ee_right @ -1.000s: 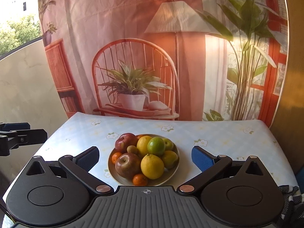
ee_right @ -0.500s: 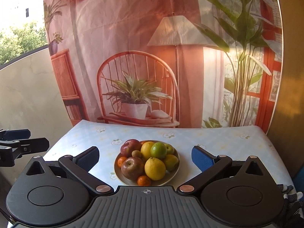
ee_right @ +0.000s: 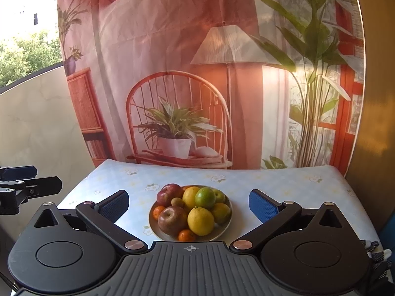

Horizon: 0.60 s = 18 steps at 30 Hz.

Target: Organize fruits

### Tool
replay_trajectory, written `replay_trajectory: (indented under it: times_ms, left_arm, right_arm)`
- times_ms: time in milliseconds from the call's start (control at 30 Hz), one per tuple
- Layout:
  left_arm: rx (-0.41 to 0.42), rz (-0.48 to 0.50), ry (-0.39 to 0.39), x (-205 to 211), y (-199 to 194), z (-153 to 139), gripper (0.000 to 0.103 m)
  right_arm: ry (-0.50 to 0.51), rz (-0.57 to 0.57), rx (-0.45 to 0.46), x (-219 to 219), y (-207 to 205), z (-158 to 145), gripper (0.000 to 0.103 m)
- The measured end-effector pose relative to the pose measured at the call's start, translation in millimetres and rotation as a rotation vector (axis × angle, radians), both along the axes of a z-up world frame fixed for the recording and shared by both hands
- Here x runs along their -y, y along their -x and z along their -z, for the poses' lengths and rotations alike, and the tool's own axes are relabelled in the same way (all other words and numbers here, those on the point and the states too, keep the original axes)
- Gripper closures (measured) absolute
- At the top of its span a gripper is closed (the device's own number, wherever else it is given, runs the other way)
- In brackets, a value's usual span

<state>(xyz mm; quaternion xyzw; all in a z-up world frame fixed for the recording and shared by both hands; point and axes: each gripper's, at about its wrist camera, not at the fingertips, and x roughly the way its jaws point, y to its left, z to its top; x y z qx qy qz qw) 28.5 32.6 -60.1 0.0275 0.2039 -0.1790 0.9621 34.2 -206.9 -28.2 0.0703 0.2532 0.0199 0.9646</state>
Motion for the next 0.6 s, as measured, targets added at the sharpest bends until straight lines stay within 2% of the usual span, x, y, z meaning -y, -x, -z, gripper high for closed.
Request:
replay_trajectory:
  times_ms: [600]
  left_arm:
    - [-0.009, 0.003, -0.001, -0.1, -0.7, -1.4, 0.007]
  right_arm:
    - [0.000, -0.002, -0.002, -0.5, -0.3, 0.9, 0.000]
